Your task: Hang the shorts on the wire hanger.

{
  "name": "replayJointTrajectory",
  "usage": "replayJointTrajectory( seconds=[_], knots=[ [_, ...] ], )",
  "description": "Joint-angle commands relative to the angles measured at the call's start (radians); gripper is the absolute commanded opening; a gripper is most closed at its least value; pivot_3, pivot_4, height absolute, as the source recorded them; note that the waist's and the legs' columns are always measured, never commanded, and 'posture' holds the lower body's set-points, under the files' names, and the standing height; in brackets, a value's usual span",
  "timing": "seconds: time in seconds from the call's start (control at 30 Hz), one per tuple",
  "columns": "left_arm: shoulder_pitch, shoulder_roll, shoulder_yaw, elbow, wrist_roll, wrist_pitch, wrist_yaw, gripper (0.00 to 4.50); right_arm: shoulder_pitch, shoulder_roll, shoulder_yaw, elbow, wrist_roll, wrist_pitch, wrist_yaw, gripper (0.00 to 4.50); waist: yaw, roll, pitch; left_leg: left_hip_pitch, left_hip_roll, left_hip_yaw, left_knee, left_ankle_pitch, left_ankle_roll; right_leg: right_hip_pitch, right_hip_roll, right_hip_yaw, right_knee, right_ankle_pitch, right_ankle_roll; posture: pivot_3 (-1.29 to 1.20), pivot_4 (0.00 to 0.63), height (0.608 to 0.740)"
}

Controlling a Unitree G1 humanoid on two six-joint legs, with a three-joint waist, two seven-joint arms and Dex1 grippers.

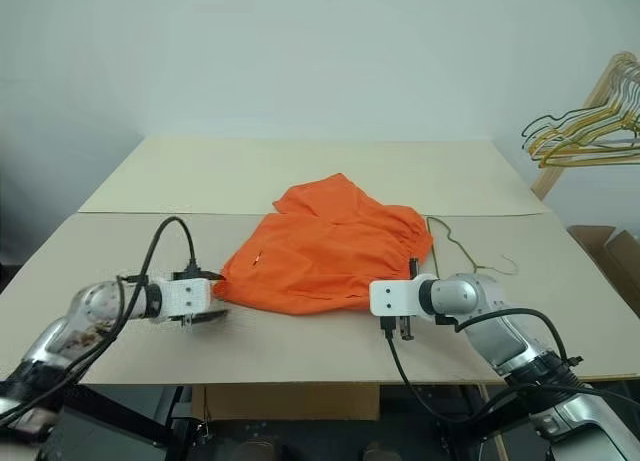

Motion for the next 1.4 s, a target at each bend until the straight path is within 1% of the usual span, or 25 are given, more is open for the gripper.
replayJointTrajectory(
  seconds=[0.03,0.1,0.13,0.17,0.23,0.43,0.53,0.6,0.7,0.77,0.8,0.87,0.9,1.0,1.07,1.1,1.2,1.3,1.4],
  knots=[
    [-0.104,-0.038,-0.043,0.159,0.074,-0.058,0.068,1.94,-0.011,-0.007,-0.045,-0.030,0.004,-0.008,0.002,0.00,-0.001,0.000,0.000,0.000,0.000,0.000,0.000,0.000,0.000,0.000,0.000,0.000,0.000,0.000,0.000,0.06,0.000,0.740],
    [-0.148,-0.061,-0.058,0.230,0.085,-0.085,0.083,1.29,-0.007,-0.007,-0.051,-0.036,0.004,-0.004,0.003,0.00,-0.003,0.000,0.000,-0.001,0.000,0.000,0.000,0.000,0.000,0.000,0.000,0.000,-0.001,0.000,0.000,0.05,0.000,0.740],
    [-0.169,-0.073,-0.063,0.260,0.086,-0.094,0.084,0.87,-0.005,-0.007,-0.053,-0.041,0.004,0.000,0.004,0.00,-0.005,0.000,0.000,-0.001,0.000,0.000,0.000,0.000,0.000,0.000,0.000,0.000,-0.001,0.001,0.001,0.05,0.000,0.740],
    [-0.186,-0.081,-0.067,0.285,0.089,-0.108,0.089,0.69,-0.002,-0.008,-0.056,-0.045,0.004,0.003,0.003,0.00,-0.006,0.000,0.000,-0.001,0.000,0.001,0.000,0.000,0.000,0.000,0.000,0.000,-0.001,0.001,0.001,0.04,0.000,0.740],
    [-0.213,-0.092,-0.071,0.317,0.087,-0.132,0.084,0.03,0.003,-0.010,-0.061,-0.052,0.004,0.007,0.003,0.00,-0.009,0.000,0.000,-0.002,0.000,0.001,0.000,0.000,0.000,-0.001,0.000,0.000,-0.001,0.001,0.001,0.04,0.000,0.740],
    [-0.229,-0.081,-0.056,0.311,0.032,-0.198,0.006,0.03,0.014,-0.009,-0.068,-0.062,0.005,0.020,-0.001,0.00,-0.024,-0.001,0.000,-0.003,0.000,0.001,0.000,0.000,0.000,-0.001,0.000,0.000,-0.001,0.001,0.001,0.03,0.000,0.740],
    [-0.211,-0.044,-0.044,0.254,-0.043,-0.200,-0.118,0.03,0.008,-0.001,-0.064,-0.049,0.000,0.019,-0.005,0.00,-0.030,-0.001,0.000,-0.003,0.000,0.001,0.000,0.000,0.000,-0.001,0.000,0.000,-0.001,0.001,0.001,0.04,0.000,0.740],
    [-0.185,0.015,-0.039,0.195,-0.084,-0.201,-0.208,0.03,-0.007,0.013,-0.056,-0.022,-0.014,0.009,-0.023,0.00,-0.037,-0.001,0.000,-0.004,0.000,0.001,0.000,0.000,0.000,-0.002,0.000,0.000,-0.001,0.001,0.001,0.04,0.000,0.740],
    [-0.122,0.105,-0.021,0.107,-0.109,-0.184,-0.265,0.03,-0.037,0.041,-0.036,0.037,-0.056,-0.025,-0.067,0.00,-0.059,0.000,0.000,-0.003,0.001,0.001,0.000,0.000,0.000,-0.002,0.000,0.000,0.000,0.001,0.001,0.05,0.000,0.740],
    [-0.055,0.162,0.006,0.041,-0.152,-0.157,-0.299,0.03,-0.060,0.067,-0.026,0.086,-0.073,-0.040,-0.086,0.00,-0.065,0.000,0.000,-0.003,0.001,0.001,0.000,0.000,0.000,-0.002,0.000,0.001,0.000,0.001,0.001,0.05,0.000,0.740],
    [0.006,0.201,0.031,-0.008,-0.179,-0.143,-0.310,0.03,-0.079,0.077,-0.015,0.126,-0.089,-0.075,-0.102,0.00,-0.070,0.000,0.000,-0.003,0.001,0.001,0.000,0.000,0.000,-0.002,0.000,0.001,0.000,0.001,0.001,0.07,0.000,0.740],
    [0.094,0.250,0.067,-0.087,-0.214,-0.117,-0.319,0.03,-0.103,0.089,-0.004,0.182,-0.111,-0.128,-0.123,0.00,-0.075,0.000,0.000,-0.003,0.001,0.001,0.000,0.000,0.000,-0.003,0.000,0.001,0.001,0.001,0.001,0.07,0.000,0.740],
    [0.162,0.278,0.098,-0.153,-0.243,-0.089,-0.322,0.03,-0.118,0.091,0.000,0.214,-0.110,-0.175,-0.127,0.00,-0.076,0.000,0.000,-0.003,0.001,0.000,0.000,0.000,0.000,-0.003,0.000,0.001,0.001,0.001,0.001,0.08,0.000,0.740],
    [0.315,0.326,0.170,-0.315,-0.299,-0.008,-0.310,0.03,-0.144,0.092,0.006,0.275,-0.097,-0.258,-0.119,0.00,-0.075,-0.001,0.000,-0.003,0.002,0.000,0.000,0.000,0.001,-0.003,-0.001,0.001,0.001,0.001,0.001,0.10,0.000,0.740],
    [0.403,0.341,0.212,-0.411,-0.318,0.038,-0.295,0.03,-0.159,0.085,0.010,0.312,-0.091,-0.325,-0.113,0.00,-0.064,-0.001,0.000,-0.003,0.002,0.000,0.000,0.000,0.001,-0.003,-0.001,0.001,0.001,0.001,0.001,0.11,0.000,0.740],
    [0.467,0.343,0.241,-0.487,-0.327,0.076,-0.283,0.03,-0.166,0.070,0.015,0.337,-0.090,-0.377,-0.103,0.00,-0.061,-0.001,0.000,-0.002,0.002,0.000,0.000,0.000,0.001,-0.003,-0.001,0.001,0.002,0.001,0.001,0.11,0.000,0.740],
    [0.598,0.336,0.299,-0.663,-0.336,0.176,-0.249,0.03,-0.182,0.035,0.023,0.401,-0.089,-0.494,-0.079,0.00,-0.051,0.000,0.001,-0.001,0.001,0.001,0.000,0.000,0.001,-0.002,-0.001,0.002,0.001,0.001,0.001,0.12,0.000,0.740],
    [0.661,0.322,0.315,-0.779,-0.341,0.253,-0.226,0.03,-0.196,-0.010,0.034,0.457,-0.106,-0.599,-0.065,0.00,-0.039,0.000,0.001,0.001,0.001,0.001,0.000,0.000,0.001,0.000,-0.001,0.001,0.001,0.000,0.001,0.12,0.000,0.740],
    [0.668,0.317,0.317,-0.831,-0.346,0.307,-0.211,0.03,-0.188,-0.040,0.028,0.473,-0.093,-0.648,-0.040,0.00,-0.034,0.000,0.001,0.004,0.002,0.002,0.000,0.000,0.001,0.001,-0.001,0.002,0.002,0.000,0.000,0.12,0.000,0.740]
  ],
)
